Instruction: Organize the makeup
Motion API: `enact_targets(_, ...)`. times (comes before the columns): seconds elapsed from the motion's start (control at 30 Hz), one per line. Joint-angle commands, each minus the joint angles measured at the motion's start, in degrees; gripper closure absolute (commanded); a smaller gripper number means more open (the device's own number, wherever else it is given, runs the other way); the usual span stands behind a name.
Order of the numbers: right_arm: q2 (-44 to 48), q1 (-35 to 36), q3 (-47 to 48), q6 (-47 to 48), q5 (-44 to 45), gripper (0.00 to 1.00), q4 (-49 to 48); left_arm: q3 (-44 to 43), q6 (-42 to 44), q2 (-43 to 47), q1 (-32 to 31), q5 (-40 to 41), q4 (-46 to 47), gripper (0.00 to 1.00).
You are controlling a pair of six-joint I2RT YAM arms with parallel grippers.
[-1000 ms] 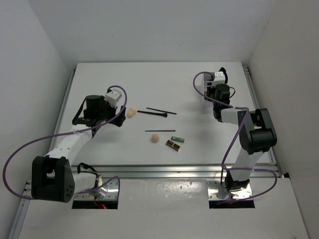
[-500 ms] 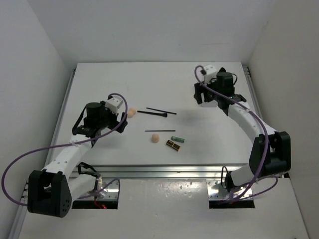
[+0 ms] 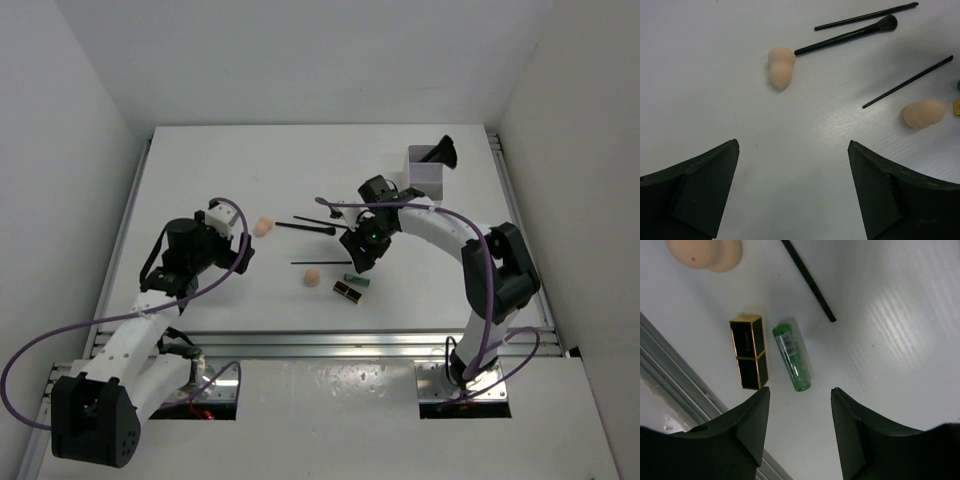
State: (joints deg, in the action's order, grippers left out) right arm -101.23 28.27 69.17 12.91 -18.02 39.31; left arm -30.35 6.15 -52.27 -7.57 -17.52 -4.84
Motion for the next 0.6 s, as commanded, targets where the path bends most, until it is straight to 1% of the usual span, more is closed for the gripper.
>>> enact_targets(0.0, -0.72, 1.17, 2.46, 3.7, -0.43, 0.47, 3.49, 0.73, -1.76, 1.82, -0.07, 0.64, 0.89, 0.04)
enact_targets(0.13, -1.34, 2.58, -0.69, 3.27, -1.14, 0.46, 2.53, 1.26, -2.37, 2.44, -0.07, 0.64, 0.89, 0.04)
enact_targets(0.3, -1.6, 3.63, -4.38, 0.11, 3.16, 0.46, -3.53, 1.78, -2.37, 2.96, -0.07, 1.17, 0.89, 0.04)
enact_targets(0.33, -2.12, 3.98, -4.48, -0.33, 4.21, 0.48, -5.71, 1.78, -2.37, 2.96, -0.07, 1.17, 0.89, 0.04)
enact_targets(0.47, -4.23, 4.43, -2.82, -1.83, 7.2, 0.52, -8.02, 1.78, -2.37, 2.96, -0.07, 1.69, 0.89, 0.04)
enact_targets(0.57, -5.37, 4.51, -2.55, -2.27, 7.74, 0.52, -9.51, 1.78, -2.37, 3.49, 0.45, 1.7, 0.89, 0.04)
